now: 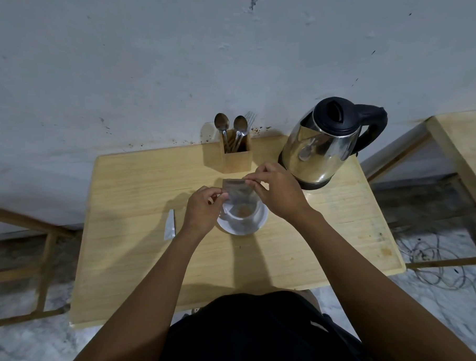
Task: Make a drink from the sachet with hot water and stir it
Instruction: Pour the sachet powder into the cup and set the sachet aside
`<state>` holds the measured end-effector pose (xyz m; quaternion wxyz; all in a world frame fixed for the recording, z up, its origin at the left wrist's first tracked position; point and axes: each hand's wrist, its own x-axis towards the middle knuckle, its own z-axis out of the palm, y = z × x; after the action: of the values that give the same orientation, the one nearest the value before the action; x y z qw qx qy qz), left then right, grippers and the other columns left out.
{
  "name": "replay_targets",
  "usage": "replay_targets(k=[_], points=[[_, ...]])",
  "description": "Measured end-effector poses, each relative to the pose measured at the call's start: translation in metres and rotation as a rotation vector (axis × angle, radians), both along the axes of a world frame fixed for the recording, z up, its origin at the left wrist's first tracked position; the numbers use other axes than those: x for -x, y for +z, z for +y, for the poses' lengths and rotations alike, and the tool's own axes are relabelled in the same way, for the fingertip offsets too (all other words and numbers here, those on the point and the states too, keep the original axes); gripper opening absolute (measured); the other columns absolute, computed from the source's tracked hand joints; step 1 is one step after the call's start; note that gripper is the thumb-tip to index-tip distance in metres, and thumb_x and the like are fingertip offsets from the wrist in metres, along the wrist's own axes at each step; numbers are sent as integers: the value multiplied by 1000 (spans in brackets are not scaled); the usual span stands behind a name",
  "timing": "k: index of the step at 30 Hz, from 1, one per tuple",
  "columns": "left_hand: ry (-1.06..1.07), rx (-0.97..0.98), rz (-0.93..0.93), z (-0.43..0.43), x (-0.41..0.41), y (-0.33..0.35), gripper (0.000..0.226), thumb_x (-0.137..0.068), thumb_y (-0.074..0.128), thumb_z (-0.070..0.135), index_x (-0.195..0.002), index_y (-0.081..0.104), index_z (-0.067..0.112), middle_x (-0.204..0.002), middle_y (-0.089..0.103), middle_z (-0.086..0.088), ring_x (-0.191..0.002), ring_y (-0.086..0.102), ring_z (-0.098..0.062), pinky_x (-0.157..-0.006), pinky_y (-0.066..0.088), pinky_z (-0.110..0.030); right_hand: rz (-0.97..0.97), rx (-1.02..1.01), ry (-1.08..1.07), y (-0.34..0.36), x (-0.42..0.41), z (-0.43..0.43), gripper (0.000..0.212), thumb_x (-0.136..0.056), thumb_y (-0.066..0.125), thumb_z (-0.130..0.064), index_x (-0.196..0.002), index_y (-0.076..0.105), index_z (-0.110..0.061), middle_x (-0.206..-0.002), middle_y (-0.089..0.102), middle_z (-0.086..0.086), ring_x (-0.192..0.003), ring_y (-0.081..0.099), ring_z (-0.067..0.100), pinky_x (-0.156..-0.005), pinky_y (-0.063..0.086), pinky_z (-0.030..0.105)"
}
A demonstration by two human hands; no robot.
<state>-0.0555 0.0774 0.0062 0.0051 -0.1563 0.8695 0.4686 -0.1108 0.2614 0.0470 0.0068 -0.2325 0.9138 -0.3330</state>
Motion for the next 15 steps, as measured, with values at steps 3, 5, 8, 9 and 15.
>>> replay_targets(k=[3, 5, 8, 9, 15], points=[[27, 21, 7, -1, 0, 2, 9, -87, 65, 22, -85, 73, 21, -76, 56, 8, -65, 49, -2, -57, 34, -5, -16, -17, 1, 1, 3, 3, 15, -91, 67, -24, -103, 77, -23, -91, 64, -5, -82, 49, 8, -74, 48, 34], [28, 40, 13, -2, -1, 3, 10, -88, 64, 22, -88, 74, 20, -76, 56, 7, -65, 49, -3, -57, 33, -7, -47, -38, 15, 3, 4, 5, 14, -91, 67, -23, -102, 76, -22, -94, 67, -6, -81, 49, 7, -76, 48, 34], [18, 74, 18, -4, -2, 2, 14, -88, 64, 21, -92, 74, 12, -79, 58, 1, -69, 50, -10, -59, 34, -11, -101, -26, 23, 5, 1, 4, 11, -88, 71, -22, -97, 77, -23, -91, 70, -10, -76, 59, 9, -77, 51, 31], [8, 84, 19, -4, -2, 2, 14, -88, 64, 21, -92, 74, 12, -79, 59, 0, -69, 50, -12, -59, 34, -12, -85, -26, -3, 4, 1, 3, 10, -87, 72, -25, -95, 77, -26, -89, 71, -12, -73, 59, 7, -76, 50, 30], [-22, 113, 9, -3, -1, 2, 16, -89, 62, 22, -95, 74, 12, -83, 58, -1, -77, 54, -15, -61, 34, -14, -89, -77, -108, 8, 2, 5, 8, -86, 72, -34, -91, 78, -32, -67, 55, -26, -58, 50, 2, -68, 34, 22]])
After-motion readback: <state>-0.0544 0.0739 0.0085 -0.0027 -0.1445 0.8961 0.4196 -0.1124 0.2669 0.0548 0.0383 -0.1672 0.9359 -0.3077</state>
